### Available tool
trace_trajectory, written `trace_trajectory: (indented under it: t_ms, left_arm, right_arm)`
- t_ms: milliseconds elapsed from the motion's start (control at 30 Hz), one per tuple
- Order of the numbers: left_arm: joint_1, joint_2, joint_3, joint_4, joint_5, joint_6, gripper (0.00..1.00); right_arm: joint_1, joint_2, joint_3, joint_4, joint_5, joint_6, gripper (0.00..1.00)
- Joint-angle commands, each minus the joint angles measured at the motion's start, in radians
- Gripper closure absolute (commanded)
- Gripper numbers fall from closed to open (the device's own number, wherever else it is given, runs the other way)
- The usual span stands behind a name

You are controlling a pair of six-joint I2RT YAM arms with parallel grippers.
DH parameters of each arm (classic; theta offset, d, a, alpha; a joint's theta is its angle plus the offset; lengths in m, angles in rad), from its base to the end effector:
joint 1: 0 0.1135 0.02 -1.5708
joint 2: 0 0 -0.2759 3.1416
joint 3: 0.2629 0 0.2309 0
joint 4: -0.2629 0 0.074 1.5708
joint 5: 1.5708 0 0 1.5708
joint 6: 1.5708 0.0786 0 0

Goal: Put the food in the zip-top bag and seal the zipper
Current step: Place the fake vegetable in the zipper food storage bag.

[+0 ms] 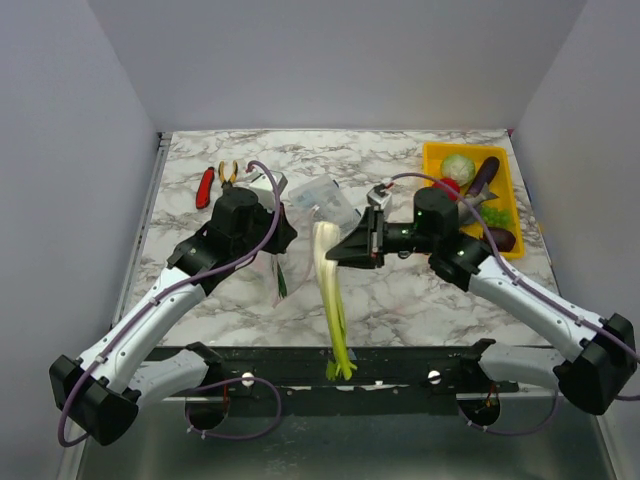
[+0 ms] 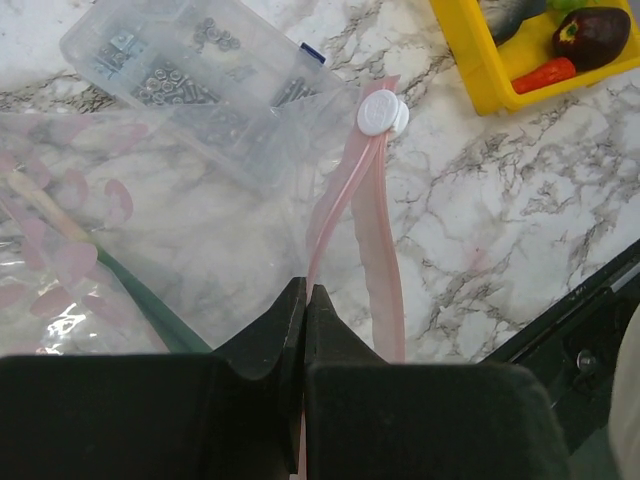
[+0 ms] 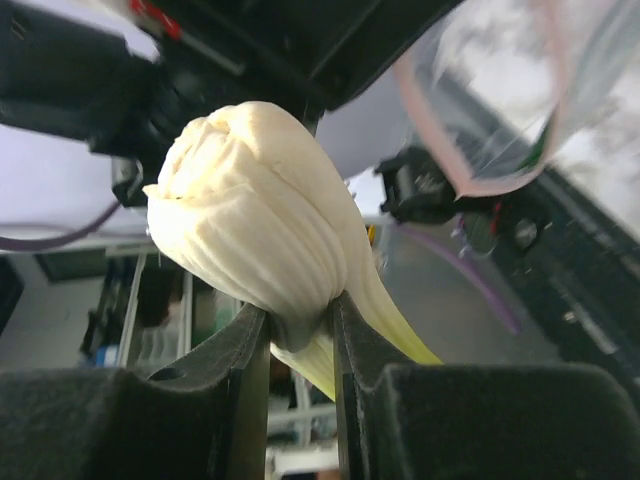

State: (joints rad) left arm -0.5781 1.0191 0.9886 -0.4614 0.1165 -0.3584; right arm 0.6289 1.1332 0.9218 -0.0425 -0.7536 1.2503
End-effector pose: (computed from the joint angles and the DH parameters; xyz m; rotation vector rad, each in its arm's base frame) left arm 0.1911 -0.1356 0.3298 0.3078 2.1112 -0.6871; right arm 0.1793 0.1969 0.3423 0.0310 2.2724 1.8646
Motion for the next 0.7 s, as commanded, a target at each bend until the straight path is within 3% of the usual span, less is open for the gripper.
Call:
trace_trajectory:
  t_ms: [0, 300, 667]
  left_arm:
    - [-0.003, 0.003, -0.012, 0.045, 0.054, -0.001, 1.0]
    - [-0.002, 0.004, -0.018, 0.059, 0.106, -0.012, 1.0]
    - [-0.003, -0.039, -0.03, 0.061, 0.063, -0.004, 1.0]
  right_arm:
    - [0.144, 0.091, -0.04, 0.221, 0.049, 0.222, 1.0]
    - [0.169, 0.237, -0.089, 0.386, 0.063, 0.313, 1.0]
    - [0.165, 0.315, -0.129, 0.386, 0.098, 0.33, 0.99]
